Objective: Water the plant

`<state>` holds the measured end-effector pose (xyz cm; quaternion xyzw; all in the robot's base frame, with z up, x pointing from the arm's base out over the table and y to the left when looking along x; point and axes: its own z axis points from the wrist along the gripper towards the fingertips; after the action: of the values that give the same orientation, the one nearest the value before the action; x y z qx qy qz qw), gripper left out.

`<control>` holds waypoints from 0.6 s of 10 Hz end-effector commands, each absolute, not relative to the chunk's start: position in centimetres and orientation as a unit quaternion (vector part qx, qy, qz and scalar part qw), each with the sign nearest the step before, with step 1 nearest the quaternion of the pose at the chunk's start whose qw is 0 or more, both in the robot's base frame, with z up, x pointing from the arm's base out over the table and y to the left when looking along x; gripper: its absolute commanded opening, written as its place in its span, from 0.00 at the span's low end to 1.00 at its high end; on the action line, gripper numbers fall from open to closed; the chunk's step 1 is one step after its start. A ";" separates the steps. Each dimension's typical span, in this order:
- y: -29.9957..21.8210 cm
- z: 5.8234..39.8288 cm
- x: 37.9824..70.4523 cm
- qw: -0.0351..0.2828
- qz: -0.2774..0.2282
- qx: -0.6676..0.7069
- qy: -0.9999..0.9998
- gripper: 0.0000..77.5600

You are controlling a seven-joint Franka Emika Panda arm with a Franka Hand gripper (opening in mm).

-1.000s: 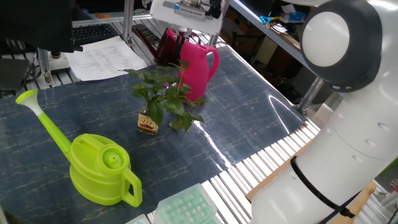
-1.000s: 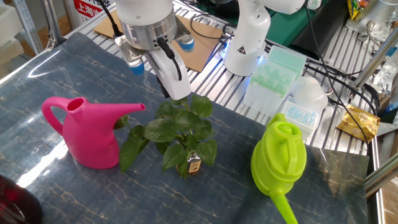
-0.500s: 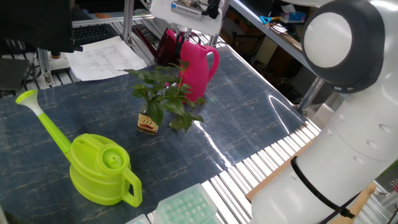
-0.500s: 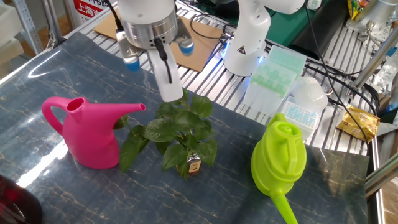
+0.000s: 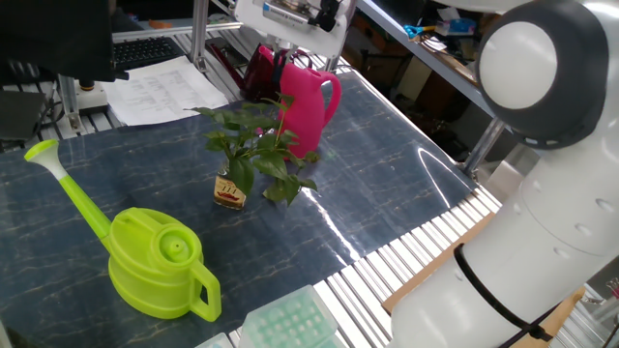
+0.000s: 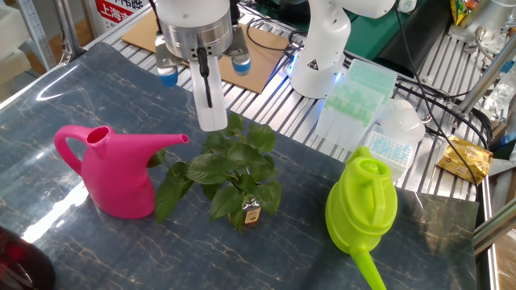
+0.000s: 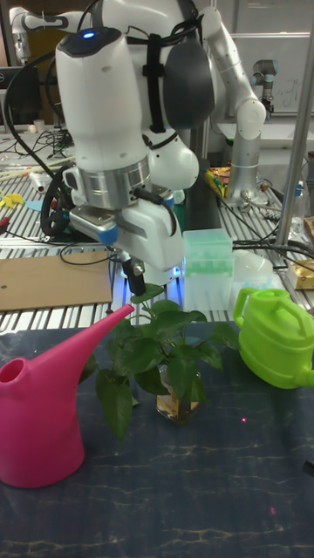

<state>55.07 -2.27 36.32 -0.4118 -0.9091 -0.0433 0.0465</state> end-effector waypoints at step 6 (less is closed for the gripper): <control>-2.9 36.3 53.7 0.026 -0.034 -0.428 -0.903 0.00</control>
<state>53.73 -3.00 36.22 -0.4286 -0.9025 -0.0330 0.0268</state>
